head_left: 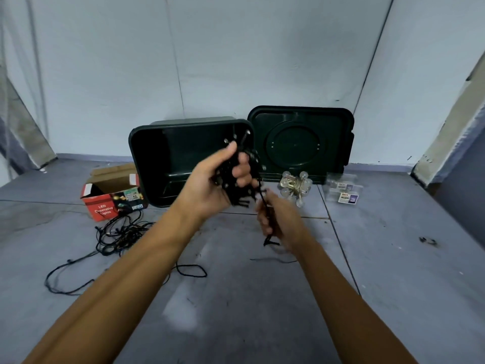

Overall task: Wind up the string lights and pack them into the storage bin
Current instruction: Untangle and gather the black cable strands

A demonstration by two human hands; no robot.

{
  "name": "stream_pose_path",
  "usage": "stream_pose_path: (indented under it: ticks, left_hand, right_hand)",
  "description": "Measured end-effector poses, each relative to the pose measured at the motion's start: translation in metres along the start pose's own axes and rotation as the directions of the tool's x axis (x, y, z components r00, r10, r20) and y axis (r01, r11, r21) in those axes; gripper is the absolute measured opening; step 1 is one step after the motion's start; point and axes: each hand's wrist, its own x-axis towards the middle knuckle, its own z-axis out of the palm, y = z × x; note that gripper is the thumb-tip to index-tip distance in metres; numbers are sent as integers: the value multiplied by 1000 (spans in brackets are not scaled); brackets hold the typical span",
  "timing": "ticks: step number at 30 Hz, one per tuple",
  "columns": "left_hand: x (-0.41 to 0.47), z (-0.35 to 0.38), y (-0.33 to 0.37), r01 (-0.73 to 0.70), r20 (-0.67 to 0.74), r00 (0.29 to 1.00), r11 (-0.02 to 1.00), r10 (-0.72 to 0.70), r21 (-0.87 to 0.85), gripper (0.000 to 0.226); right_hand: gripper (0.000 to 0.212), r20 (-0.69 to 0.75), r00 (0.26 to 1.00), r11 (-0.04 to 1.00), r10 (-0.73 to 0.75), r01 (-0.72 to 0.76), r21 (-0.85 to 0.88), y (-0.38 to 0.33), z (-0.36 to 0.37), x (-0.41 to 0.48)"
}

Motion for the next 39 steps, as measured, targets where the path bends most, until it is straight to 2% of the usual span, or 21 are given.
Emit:
stream_pose_path:
  ticks: [3, 7, 10, 13, 16, 17, 19, 21, 24, 27, 29, 31, 34, 39]
  left_hand:
    - [17, -2, 18, -96, -115, 989, 995, 95, 2, 34]
    - [31, -16, 21, -130, -201, 970, 991, 133, 30, 39]
    - [36, -29, 15, -90, -262, 959, 993, 107, 76, 39]
    - [30, -38, -4, 32, -291, 956, 976, 33, 216, 43]
    - [17, -34, -25, 156, -184, 980, 860, -74, 486, 60]
    - [13, -32, -31, 183, -157, 981, 834, -117, 521, 62]
    - [6, -28, -39, 280, -165, 960, 799, -227, 532, 65]
    - [-4, -29, -45, 363, -155, 930, 758, -334, 542, 75]
    - [-17, -30, -50, 348, -10, 922, 817, -387, 460, 81]
    - [-20, -26, -44, 229, 120, 954, 925, -275, 305, 60]
    - [-16, -21, -36, 136, 117, 980, 968, -163, 209, 39]
    - [-9, -17, -22, 43, 51, 997, 992, -50, 121, 30]
    - [3, -17, 3, -72, -41, 996, 997, 73, 34, 25]
    - [20, -24, 24, -149, -194, 968, 986, 162, 76, 43]
  right_hand:
    - [39, 59, 998, 998, 3, -7, 57, 21, 9, -17]
    - [39, 118, 993, 995, 29, -41, 95, 31, 25, -35]
    - [41, 155, 987, 999, -39, 40, 1, 19, 31, -44]
    - [47, 139, 981, 977, -136, 155, -144, -15, 34, -47]
    - [59, -20, 971, 933, -239, 223, -281, -51, 32, -35]
    - [61, -71, 960, 920, -271, 236, -314, -61, 29, -28]
    - [63, -129, 945, 899, -299, 234, -369, -77, 23, -13]
    - [65, -125, 948, 894, -294, 226, -387, -86, 17, 1]
    - [63, -128, 966, 944, -227, 186, -272, -80, 10, 17]
    - [54, -109, 990, 987, -85, 69, -148, -46, 6, 27]
    - [44, 16, 1000, 1000, -17, 17, -6, -23, 5, 27]
    - [35, 126, 992, 991, -15, -2, 132, -7, 3, 21]
    - [33, 164, 986, 975, -22, -14, 220, 9, 6, 3]
    - [28, 139, 990, 994, -17, 2, 107, 26, 25, -26]
